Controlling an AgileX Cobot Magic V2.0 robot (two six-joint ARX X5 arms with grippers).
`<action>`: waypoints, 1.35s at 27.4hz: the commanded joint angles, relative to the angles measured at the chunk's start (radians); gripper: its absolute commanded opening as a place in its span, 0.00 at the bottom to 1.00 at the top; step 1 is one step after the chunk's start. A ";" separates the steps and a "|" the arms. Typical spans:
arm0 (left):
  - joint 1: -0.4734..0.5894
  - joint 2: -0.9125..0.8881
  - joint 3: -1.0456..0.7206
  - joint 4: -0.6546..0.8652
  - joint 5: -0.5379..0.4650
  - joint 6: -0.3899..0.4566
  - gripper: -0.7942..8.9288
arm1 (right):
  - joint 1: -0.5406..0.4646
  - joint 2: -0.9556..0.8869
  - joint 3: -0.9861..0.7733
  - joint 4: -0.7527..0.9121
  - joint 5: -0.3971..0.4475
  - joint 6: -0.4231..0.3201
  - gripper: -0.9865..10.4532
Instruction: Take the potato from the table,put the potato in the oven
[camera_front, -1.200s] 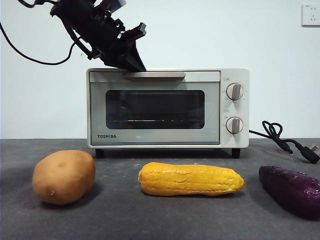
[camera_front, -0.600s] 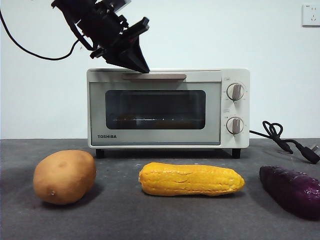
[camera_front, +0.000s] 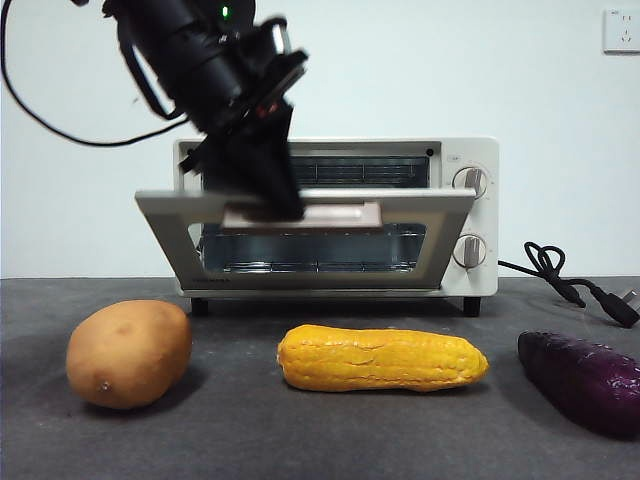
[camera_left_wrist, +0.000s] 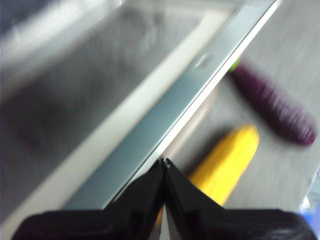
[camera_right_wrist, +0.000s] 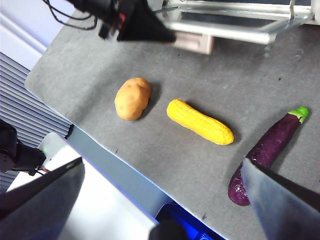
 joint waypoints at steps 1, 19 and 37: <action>0.005 0.015 -0.010 -0.024 -0.028 0.012 0.07 | 0.003 0.000 0.002 0.001 -0.004 0.003 0.66; 0.024 -0.071 -0.010 -0.074 -0.032 0.007 0.07 | 0.023 0.027 0.002 0.002 -0.004 0.015 0.66; 0.138 -0.641 -0.010 -0.213 -0.036 -0.015 0.07 | 0.446 0.324 0.002 0.438 0.114 0.306 0.66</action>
